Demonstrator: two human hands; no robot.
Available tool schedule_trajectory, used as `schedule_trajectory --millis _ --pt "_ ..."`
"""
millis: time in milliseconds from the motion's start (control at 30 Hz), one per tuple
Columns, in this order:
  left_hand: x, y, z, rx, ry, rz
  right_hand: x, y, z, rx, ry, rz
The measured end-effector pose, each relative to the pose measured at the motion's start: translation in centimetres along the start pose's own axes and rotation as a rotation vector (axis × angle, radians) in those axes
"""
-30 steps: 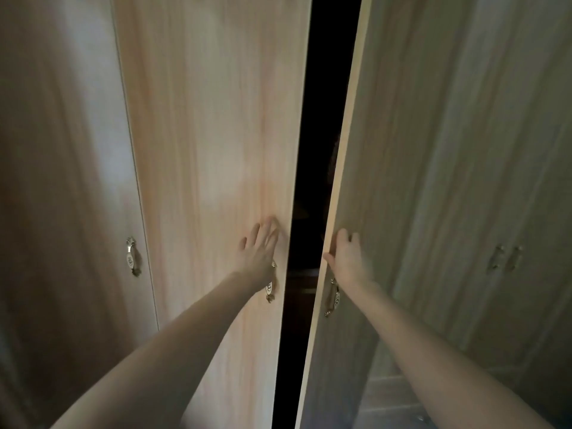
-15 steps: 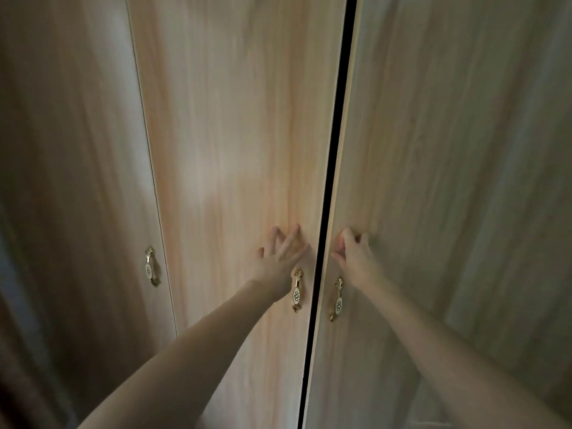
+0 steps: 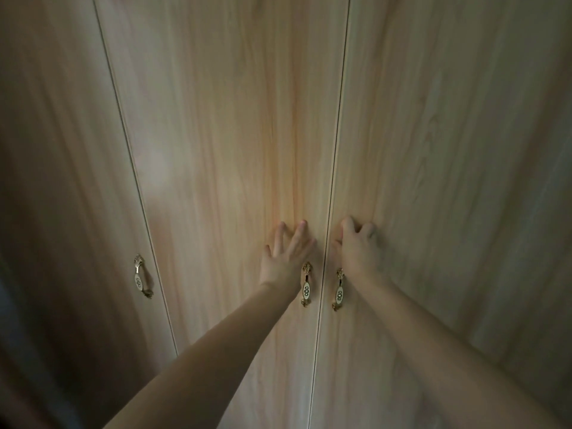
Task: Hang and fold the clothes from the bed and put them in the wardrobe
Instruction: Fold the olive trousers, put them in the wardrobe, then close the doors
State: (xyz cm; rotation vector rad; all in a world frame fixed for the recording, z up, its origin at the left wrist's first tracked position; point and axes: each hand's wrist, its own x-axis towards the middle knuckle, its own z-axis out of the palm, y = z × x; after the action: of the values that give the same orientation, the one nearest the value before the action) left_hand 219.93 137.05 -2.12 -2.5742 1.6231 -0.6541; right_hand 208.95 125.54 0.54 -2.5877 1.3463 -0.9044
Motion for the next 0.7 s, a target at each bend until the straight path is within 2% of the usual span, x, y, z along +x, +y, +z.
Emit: schedule_trajectory --millis 233,400,500,567,633,700 --pt "0.4 -0.3 2.1 -0.018 0.075 0.016 0.9 0.7 1.5 -0.054 0.071 -0.008" --pt "0.2 0.1 0.3 0.010 0.040 0.014 0.9 0.4 1.3 -0.017 0.058 0.011" --pt "0.5 0.4 -0.5 0.015 0.017 0.007 0.6 0.5 0.7 0.076 -0.019 -0.006" --pt "0.5 0.7 -0.8 0.024 -0.010 -0.006 -0.1 1.1 -0.1 0.158 -0.150 -0.027" --pt "0.4 0.8 -1.4 0.014 -0.044 -0.023 -1.4 2.1 -1.0 0.085 -0.317 -0.055" --pt "0.1 1.0 -2.4 -0.020 -0.086 -0.029 -3.3 3.3 -1.8 0.036 -0.347 -0.096"
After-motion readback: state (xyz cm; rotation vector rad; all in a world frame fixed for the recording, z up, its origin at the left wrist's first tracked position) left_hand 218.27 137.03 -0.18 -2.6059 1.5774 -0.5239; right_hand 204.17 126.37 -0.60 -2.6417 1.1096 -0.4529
